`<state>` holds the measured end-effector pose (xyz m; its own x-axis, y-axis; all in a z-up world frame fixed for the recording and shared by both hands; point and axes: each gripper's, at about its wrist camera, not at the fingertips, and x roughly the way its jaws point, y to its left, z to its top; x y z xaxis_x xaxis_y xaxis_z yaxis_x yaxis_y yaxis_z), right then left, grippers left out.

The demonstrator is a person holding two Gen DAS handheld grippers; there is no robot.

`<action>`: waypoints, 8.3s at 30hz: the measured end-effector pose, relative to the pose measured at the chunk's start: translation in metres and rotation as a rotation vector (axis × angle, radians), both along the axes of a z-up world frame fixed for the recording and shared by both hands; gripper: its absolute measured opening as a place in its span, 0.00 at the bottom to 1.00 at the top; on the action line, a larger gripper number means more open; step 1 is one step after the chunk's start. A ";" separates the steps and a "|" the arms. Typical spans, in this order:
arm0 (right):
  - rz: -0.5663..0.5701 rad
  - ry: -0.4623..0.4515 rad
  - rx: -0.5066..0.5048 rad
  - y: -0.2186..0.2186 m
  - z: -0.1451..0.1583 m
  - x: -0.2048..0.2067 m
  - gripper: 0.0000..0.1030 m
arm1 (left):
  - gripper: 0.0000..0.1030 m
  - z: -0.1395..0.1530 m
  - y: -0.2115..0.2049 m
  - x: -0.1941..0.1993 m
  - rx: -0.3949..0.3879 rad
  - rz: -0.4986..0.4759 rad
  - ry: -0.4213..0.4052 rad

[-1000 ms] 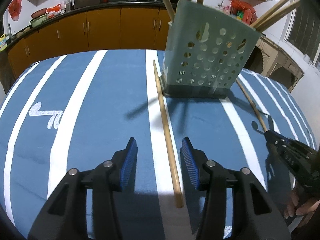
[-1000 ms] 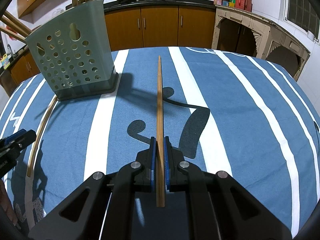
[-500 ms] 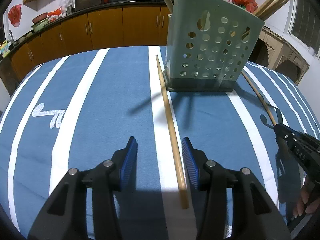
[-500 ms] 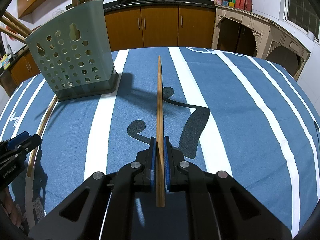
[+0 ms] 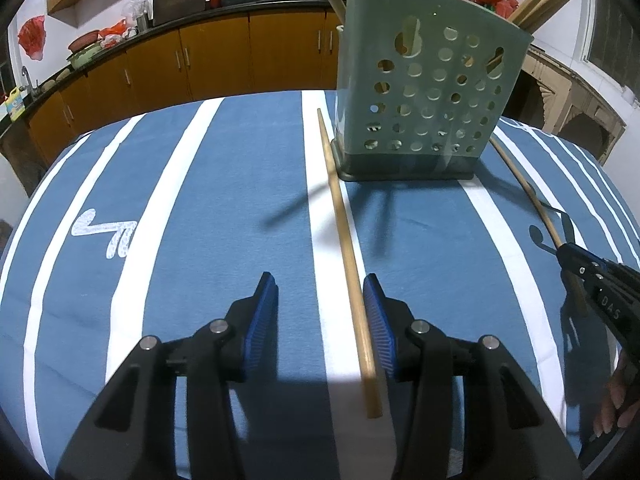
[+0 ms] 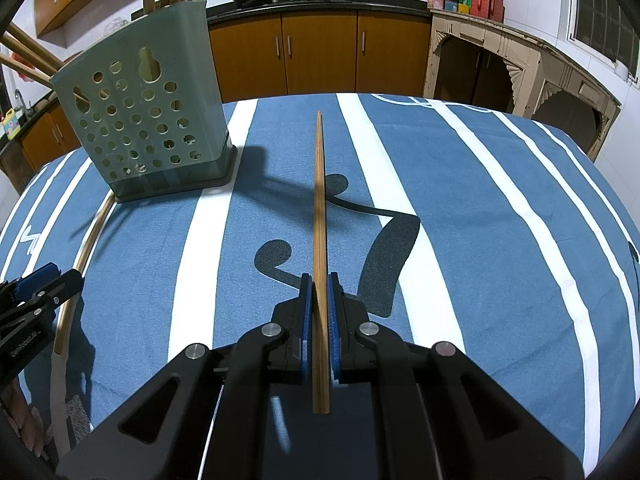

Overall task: Organize utensils
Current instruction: 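Position the open left tool over a wooden chopstick on the cloth, then close the left tool on the wooden chopstick, then lift both held chopsticks upright and carry them over the green holder, then lower the chopsticks into the green holder and open both tools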

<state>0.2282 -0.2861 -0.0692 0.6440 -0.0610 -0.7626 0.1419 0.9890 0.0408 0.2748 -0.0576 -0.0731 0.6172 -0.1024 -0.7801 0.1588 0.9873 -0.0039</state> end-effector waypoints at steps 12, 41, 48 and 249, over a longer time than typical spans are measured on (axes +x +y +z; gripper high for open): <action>0.000 0.000 0.001 0.000 0.000 0.000 0.09 | 0.42 0.000 0.003 0.000 0.011 0.026 -0.002; 0.001 -0.002 0.017 -0.001 -0.001 0.001 0.09 | 0.42 -0.001 0.002 0.001 0.018 0.027 -0.003; 0.000 -0.002 0.019 -0.001 -0.001 0.000 0.09 | 0.42 -0.001 0.002 0.001 0.019 0.027 -0.003; 0.183 -0.666 0.153 0.023 0.205 -0.006 0.44 | 0.25 0.209 0.016 0.013 -0.356 0.021 -0.581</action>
